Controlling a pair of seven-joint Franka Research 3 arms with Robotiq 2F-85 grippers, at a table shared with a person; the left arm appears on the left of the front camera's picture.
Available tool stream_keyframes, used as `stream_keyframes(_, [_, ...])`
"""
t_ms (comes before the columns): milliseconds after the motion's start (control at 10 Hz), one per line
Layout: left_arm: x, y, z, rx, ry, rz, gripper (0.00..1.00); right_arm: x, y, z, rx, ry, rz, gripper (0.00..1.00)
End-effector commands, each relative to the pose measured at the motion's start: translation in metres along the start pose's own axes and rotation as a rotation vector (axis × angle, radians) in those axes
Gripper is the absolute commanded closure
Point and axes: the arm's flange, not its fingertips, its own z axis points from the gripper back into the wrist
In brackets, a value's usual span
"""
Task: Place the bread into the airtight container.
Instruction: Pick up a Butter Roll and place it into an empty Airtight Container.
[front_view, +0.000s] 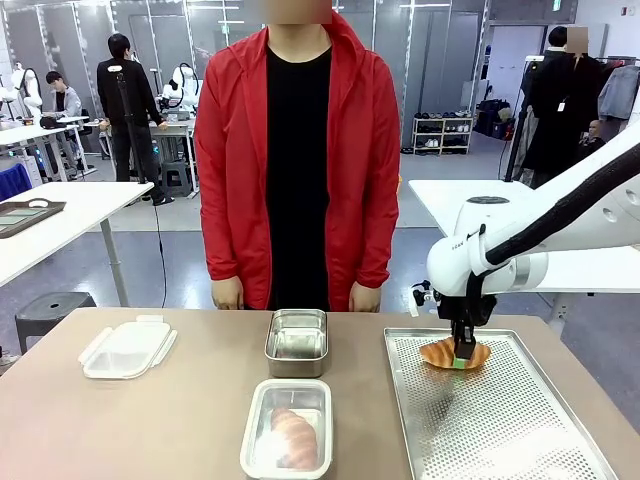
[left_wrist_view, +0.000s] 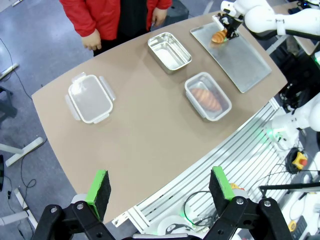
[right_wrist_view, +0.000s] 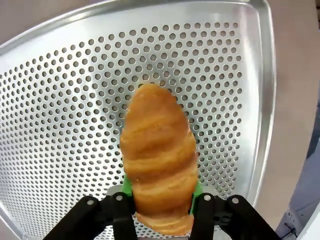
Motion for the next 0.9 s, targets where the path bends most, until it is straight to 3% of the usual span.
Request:
stream_keyframes(0, [0.003, -0.001, 0.002, -0.010, -0.001, -0.010, 0.00, 0.002, -0.006, 0.022, 0.017, 0.018, -0.034, 0.73])
stream_keyframes(500, [0.003, -0.001, 0.002, -0.010, -0.001, -0.010, 0.00, 0.021, -0.007, 0.114, 0.088, -0.018, -0.169, 0.73])
stream_keyframes(800, [0.003, -0.001, 0.002, -0.010, -0.001, -0.010, 0.00, 0.064, -0.003, 0.147, 0.066, -0.013, -0.181, 0.73])
